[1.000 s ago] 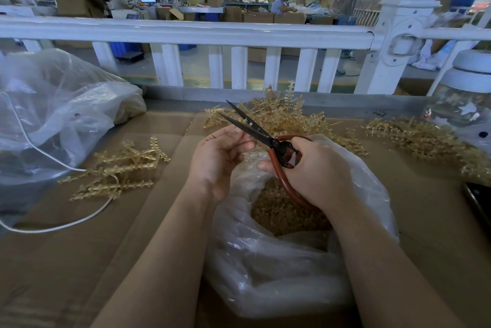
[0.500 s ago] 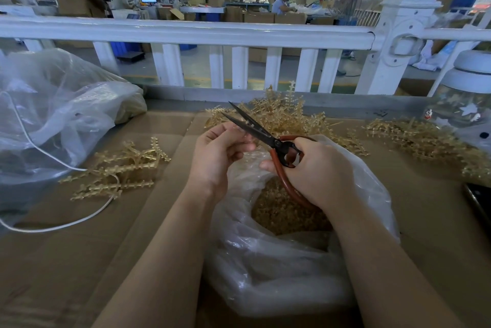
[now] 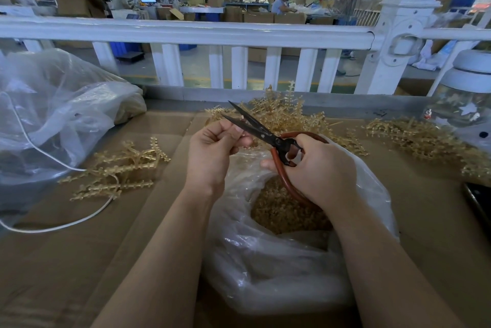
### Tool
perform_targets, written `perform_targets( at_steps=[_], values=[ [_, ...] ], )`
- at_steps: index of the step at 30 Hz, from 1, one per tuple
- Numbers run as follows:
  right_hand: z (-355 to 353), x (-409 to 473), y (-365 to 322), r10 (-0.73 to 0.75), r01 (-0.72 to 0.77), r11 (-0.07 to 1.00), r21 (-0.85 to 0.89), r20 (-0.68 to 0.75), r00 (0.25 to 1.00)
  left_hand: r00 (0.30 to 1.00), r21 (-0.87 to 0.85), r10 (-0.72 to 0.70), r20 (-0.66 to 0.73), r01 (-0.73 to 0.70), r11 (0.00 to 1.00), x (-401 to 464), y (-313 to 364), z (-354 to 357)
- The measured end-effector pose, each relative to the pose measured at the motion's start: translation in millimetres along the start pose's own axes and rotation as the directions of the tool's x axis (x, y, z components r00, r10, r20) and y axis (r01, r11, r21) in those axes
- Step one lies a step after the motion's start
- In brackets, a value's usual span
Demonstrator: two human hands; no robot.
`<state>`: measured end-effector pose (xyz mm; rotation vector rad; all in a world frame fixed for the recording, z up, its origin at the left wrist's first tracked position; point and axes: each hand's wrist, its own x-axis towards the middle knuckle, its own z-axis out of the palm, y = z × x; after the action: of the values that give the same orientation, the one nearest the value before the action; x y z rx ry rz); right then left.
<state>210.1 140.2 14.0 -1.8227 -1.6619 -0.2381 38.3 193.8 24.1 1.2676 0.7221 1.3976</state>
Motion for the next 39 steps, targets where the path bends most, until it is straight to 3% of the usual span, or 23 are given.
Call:
perform_targets(
  at_steps=[8,24,39],
  values=[
    [0.7,-0.2,1.8,-0.02,0.02,1.0,-0.005,-0.016,1.0,0.99,-0.138,-0.139,0.038,0.143,0.98,1.0,-0.2,-2.4],
    [-0.1,-0.2,0.7,-0.009,0.009,1.0,0.004,-0.019,1.0,0.976,-0.126,-0.161,0.143,0.18,0.976,-0.7,2.7,-4.1],
    [-1.4,-0.9,-0.8,-0.046,0.046,0.999,0.003,-0.068,0.997,0.972,-0.161,-0.171,0.161,0.197,0.967,-0.6,2.8,-3.6]
  ],
)
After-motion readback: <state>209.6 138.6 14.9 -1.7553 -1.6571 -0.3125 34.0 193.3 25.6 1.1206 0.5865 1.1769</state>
